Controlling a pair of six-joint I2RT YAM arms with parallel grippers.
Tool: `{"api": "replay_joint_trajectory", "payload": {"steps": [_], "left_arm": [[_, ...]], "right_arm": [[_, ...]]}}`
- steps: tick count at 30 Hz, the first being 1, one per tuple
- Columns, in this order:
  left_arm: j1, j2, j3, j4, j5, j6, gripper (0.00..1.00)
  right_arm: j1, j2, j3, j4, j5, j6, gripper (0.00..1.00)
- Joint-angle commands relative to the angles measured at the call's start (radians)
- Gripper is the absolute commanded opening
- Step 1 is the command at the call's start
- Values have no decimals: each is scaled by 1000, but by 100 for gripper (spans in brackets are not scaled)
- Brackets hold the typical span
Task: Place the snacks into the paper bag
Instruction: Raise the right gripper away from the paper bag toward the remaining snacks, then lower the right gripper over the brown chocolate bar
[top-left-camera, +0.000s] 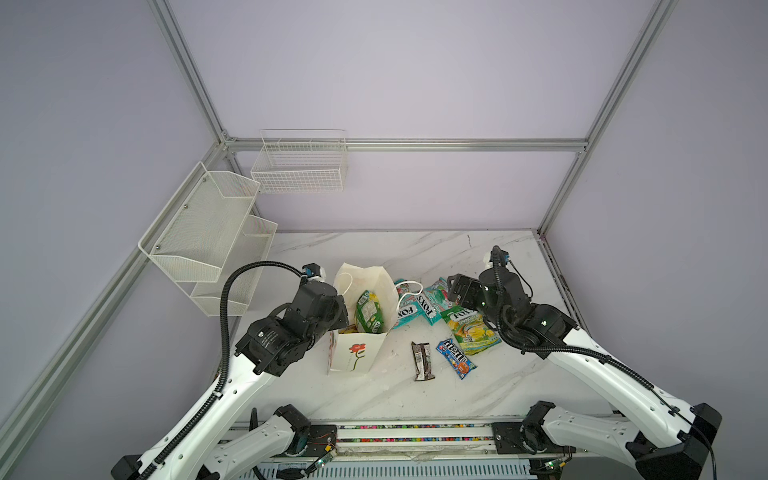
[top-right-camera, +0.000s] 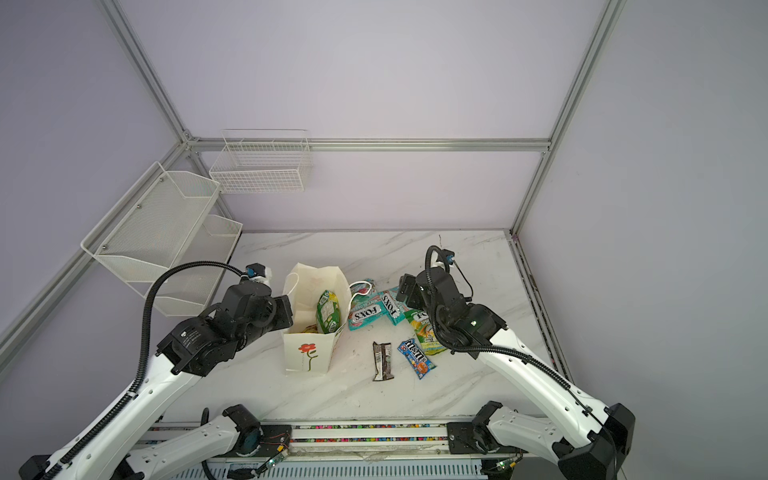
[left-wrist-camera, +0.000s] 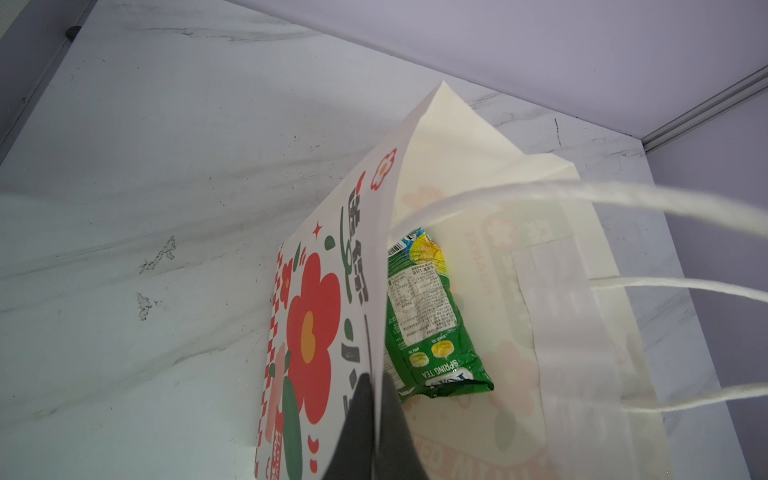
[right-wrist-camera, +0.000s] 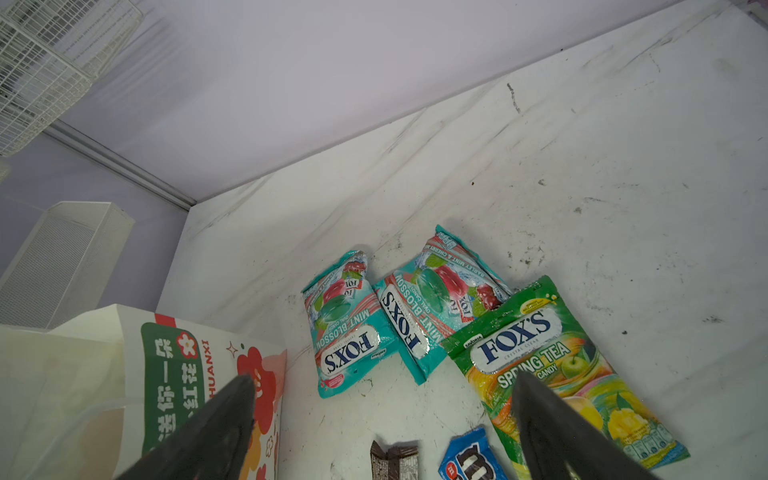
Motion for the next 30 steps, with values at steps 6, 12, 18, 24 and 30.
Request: {"api": "replay_joint_trajectory", "payload": {"steps": [6,12,18,24,30], "left_arm": [[0,-36,12,42,-7,19,0],[0,-31,16,45,9,26,0],[0,-25,10,52,9,26,0],[0,-22,18,61,11,22,0],[0,-19,18,62,10,21,0]], "right_arm": [[-7,36,-63,-21,-124,-31,97],[-7,74,-107,-6,-208,-78,96],[-6,81,-153,0,-220,-68,93],[2,106,-193,33,-260,-56,91],[49,159,-197,45,-262,-52,90]]}}
